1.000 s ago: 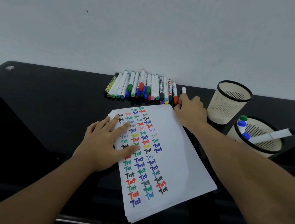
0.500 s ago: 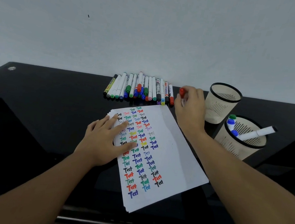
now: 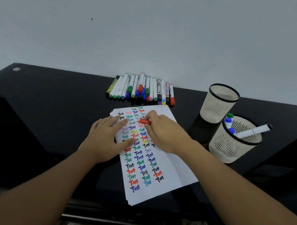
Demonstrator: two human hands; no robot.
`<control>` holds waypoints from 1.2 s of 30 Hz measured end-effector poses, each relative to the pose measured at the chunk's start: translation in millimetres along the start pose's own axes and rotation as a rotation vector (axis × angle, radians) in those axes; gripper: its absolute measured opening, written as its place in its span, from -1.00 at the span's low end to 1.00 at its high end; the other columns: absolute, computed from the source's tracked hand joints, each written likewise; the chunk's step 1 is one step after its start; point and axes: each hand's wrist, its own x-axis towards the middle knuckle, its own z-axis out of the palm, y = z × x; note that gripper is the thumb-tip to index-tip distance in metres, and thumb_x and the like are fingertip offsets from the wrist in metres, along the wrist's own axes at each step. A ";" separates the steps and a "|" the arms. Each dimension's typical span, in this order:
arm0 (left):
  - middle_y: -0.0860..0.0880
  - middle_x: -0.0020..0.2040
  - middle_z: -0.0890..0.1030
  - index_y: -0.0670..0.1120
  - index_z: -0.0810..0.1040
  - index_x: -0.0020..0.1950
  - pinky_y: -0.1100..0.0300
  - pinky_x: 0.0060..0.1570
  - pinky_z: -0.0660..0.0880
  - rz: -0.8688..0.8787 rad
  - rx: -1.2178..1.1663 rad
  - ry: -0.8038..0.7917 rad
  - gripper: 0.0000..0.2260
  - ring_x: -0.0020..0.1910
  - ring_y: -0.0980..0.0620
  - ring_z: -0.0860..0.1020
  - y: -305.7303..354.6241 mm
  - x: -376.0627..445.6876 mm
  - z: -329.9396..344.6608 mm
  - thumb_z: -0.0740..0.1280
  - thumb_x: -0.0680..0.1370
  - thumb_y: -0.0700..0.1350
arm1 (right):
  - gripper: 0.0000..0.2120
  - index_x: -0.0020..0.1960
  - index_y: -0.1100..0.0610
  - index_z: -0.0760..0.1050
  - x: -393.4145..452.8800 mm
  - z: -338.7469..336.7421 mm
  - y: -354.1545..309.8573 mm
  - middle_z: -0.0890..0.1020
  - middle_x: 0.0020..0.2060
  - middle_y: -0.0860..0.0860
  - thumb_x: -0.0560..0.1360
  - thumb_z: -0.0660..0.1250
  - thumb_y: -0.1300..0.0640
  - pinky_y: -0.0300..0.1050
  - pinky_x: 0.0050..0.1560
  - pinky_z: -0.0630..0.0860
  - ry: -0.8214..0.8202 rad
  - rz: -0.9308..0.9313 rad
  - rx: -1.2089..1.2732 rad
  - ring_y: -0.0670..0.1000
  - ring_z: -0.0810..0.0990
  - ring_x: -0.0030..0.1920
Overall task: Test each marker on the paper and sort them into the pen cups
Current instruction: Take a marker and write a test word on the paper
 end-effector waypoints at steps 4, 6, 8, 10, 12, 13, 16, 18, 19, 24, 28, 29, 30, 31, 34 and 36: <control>0.11 0.54 0.35 0.16 0.25 0.60 -0.05 0.54 0.14 0.052 -0.012 0.068 -0.24 0.52 0.06 0.24 -6.0 1.9 4.4 0.10 0.50 0.52 | -0.69 0.40 -0.03 0.34 1.8 -0.8 -0.4 0.58 0.01 -0.01 0.76 0.01 -0.11 0.05 -0.04 0.56 -0.082 -0.039 -0.166 0.02 0.55 -0.02; 0.11 0.47 0.42 0.14 0.29 0.59 -0.04 0.50 0.23 0.085 -0.015 0.112 -0.31 0.47 0.08 0.30 -7.0 0.7 6.2 0.17 0.54 0.45 | -0.64 0.44 -0.06 0.35 1.9 -1.1 -2.1 0.62 0.07 -0.02 0.75 -0.01 -0.15 0.07 -0.01 0.60 -0.076 -0.055 -0.184 0.04 0.60 0.04; 0.10 0.43 0.46 0.14 0.31 0.58 -0.05 0.46 0.29 0.121 -0.018 0.144 -0.36 0.42 0.09 0.34 -7.6 -0.3 7.5 0.20 0.57 0.39 | -0.62 0.44 -0.09 0.37 1.1 0.1 -6.0 0.64 0.11 -0.04 0.74 -0.03 -0.19 0.07 -0.01 0.62 -0.087 -0.066 -0.196 0.04 0.63 0.08; 0.09 0.41 0.48 0.14 0.33 0.57 -0.06 0.43 0.32 0.147 -0.024 0.159 -0.40 0.40 0.08 0.37 -8.8 0.6 8.9 0.20 0.58 0.36 | -0.62 0.42 -0.13 0.37 1.1 4.0 -8.3 0.65 0.09 -0.06 0.73 -0.04 -0.22 0.07 -0.04 0.63 -0.076 -0.089 -0.217 0.04 0.65 0.06; 0.08 0.40 0.50 0.14 0.35 0.56 -0.05 0.41 0.34 0.166 -0.021 0.170 -0.43 0.39 0.07 0.39 -9.7 0.9 9.8 0.17 0.60 0.35 | -0.64 0.37 -0.16 0.38 1.4 7.4 -10.0 0.66 0.03 -0.08 0.73 -0.05 -0.23 0.07 -0.08 0.64 -0.065 -0.095 -0.234 0.02 0.65 -0.01; 0.08 0.40 0.50 0.14 0.36 0.55 -0.04 0.40 0.35 0.177 -0.015 0.178 -0.42 0.38 0.07 0.40 -10.0 0.7 10.2 0.15 0.60 0.36 | -0.66 0.34 -0.16 0.38 2.0 9.4 -9.9 0.65 -0.01 -0.09 0.73 -0.05 -0.24 0.05 -0.10 0.63 -0.060 -0.097 -0.234 0.00 0.64 -0.05; 0.07 0.40 0.50 0.13 0.37 0.55 0.02 0.41 0.33 0.189 -0.010 0.195 -0.44 0.38 0.07 0.39 -9.9 -0.4 10.5 0.16 0.61 0.34 | -0.68 0.29 -0.17 0.38 2.5 13.2 -9.8 0.64 -0.06 -0.10 0.72 -0.06 -0.25 0.04 -0.14 0.63 -0.053 -0.091 -0.225 -0.02 0.62 -0.11; 0.07 0.40 0.50 0.12 0.37 0.55 0.05 0.40 0.31 0.187 -0.012 0.203 -0.45 0.38 0.08 0.38 -9.1 -0.4 10.1 0.19 0.61 0.30 | -0.67 0.27 -0.16 0.38 2.4 14.6 -9.4 0.64 -0.07 -0.10 0.72 -0.05 -0.26 0.05 -0.13 0.62 -0.029 -0.089 -0.189 -0.03 0.61 -0.12; 0.07 0.40 0.50 0.12 0.37 0.55 0.06 0.40 0.31 0.187 -0.015 0.207 -0.45 0.38 0.08 0.38 -8.6 -0.3 9.7 0.21 0.60 0.29 | -0.68 0.26 -0.13 0.38 1.9 14.5 -9.1 0.63 -0.08 -0.10 0.72 -0.03 -0.25 0.05 -0.12 0.61 -0.024 -0.080 -0.160 -0.03 0.60 -0.13; 0.08 0.37 0.51 0.10 0.37 0.55 0.12 0.35 0.30 0.190 -0.025 0.222 -0.46 0.35 0.11 0.38 -7.5 -0.6 9.4 0.27 0.60 0.25 | -0.68 0.30 -0.02 0.38 2.6 11.7 -5.1 0.60 0.00 -0.04 0.74 -0.01 -0.15 0.08 0.04 0.58 -0.104 -0.047 -0.091 -0.03 0.57 -0.04; 0.07 0.36 0.53 0.10 0.39 0.54 0.08 0.34 0.36 0.207 -0.024 0.222 -0.47 0.34 0.09 0.40 -7.8 -1.2 9.0 0.23 0.61 0.25 | -0.63 0.35 -0.03 0.41 4.6 7.9 -7.9 0.64 0.07 -0.04 0.74 -0.03 -0.17 0.09 0.05 0.61 -0.113 -0.063 -0.155 0.01 0.61 0.02; 0.06 0.35 0.54 0.10 0.40 0.54 0.06 0.34 0.38 0.214 -0.021 0.222 -0.47 0.33 0.08 0.41 -8.1 -1.1 9.0 0.22 0.61 0.25 | -0.64 0.33 -0.05 0.41 4.9 8.1 -8.6 0.65 0.05 -0.06 0.74 -0.03 -0.18 0.09 0.03 0.61 -0.107 -0.067 -0.164 0.01 0.62 0.00; 0.06 0.35 0.54 0.10 0.41 0.53 0.04 0.33 0.40 0.220 -0.019 0.223 -0.48 0.32 0.07 0.42 -8.5 -1.1 9.3 0.22 0.61 0.24 | -0.65 0.31 -0.07 0.40 5.2 9.2 -8.8 0.65 0.01 -0.07 0.74 -0.04 -0.20 0.09 0.00 0.62 -0.103 -0.071 -0.174 0.00 0.62 -0.04; 0.05 0.34 0.54 0.10 0.42 0.53 0.02 0.32 0.41 0.226 -0.018 0.225 -0.50 0.32 0.06 0.42 -9.0 -1.2 9.6 0.24 0.62 0.22 | -0.66 0.27 -0.09 0.40 5.5 10.4 -9.2 0.64 -0.03 -0.08 0.73 -0.04 -0.21 0.09 -0.03 0.62 -0.102 -0.077 -0.182 -0.01 0.61 -0.08; 0.05 0.32 0.55 0.09 0.43 0.52 -0.01 0.29 0.44 0.244 -0.017 0.239 -0.53 0.30 0.05 0.44 -10.3 -1.8 10.5 0.28 0.63 0.16 | -0.69 0.17 -0.11 0.38 6.4 13.1 -9.7 0.61 -0.15 -0.09 0.73 -0.05 -0.23 0.08 -0.12 0.62 -0.101 -0.082 -0.195 -0.03 0.59 -0.19; 0.05 0.31 0.56 0.08 0.44 0.52 0.00 0.28 0.44 0.249 -0.020 0.243 -0.54 0.29 0.04 0.44 -10.4 -2.6 10.5 0.28 0.63 0.15 | -0.67 0.22 -0.13 0.38 6.4 12.8 -10.4 0.62 -0.17 -0.09 0.72 -0.07 -0.25 0.07 -0.16 0.61 -0.074 -0.096 -0.215 -0.03 0.59 -0.21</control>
